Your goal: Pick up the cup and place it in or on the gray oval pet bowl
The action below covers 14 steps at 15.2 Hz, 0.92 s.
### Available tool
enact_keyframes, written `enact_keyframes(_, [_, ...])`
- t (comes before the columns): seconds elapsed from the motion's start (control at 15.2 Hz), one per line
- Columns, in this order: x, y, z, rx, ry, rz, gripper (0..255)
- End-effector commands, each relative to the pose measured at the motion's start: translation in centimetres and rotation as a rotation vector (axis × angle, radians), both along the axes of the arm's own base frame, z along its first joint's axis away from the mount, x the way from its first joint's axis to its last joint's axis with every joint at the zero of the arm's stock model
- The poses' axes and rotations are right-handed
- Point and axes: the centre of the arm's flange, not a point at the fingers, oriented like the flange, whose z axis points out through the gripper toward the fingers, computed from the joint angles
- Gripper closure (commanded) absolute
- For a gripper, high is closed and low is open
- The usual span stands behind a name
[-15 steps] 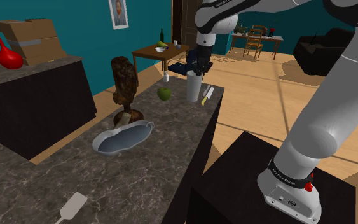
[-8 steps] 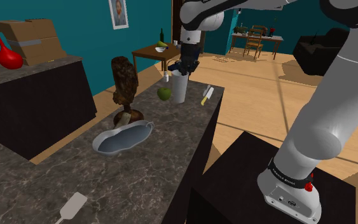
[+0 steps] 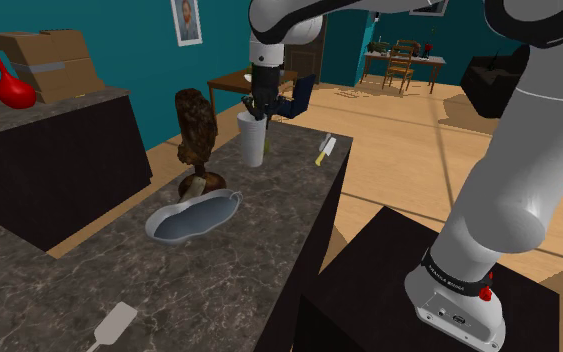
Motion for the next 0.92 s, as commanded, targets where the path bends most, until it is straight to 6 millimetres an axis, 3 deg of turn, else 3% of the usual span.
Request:
enact_keyframes(0.0, [0.7, 2.5, -0.1, 0.001, 0.000, -0.001, 255])
enact_keyframes(0.79, [5.0, 17.6, 1.7, 0.001, 0.000, -0.001, 255])
enact_keyframes(0.86, [5.0, 17.6, 1.2, 0.001, 0.000, -0.001, 255])
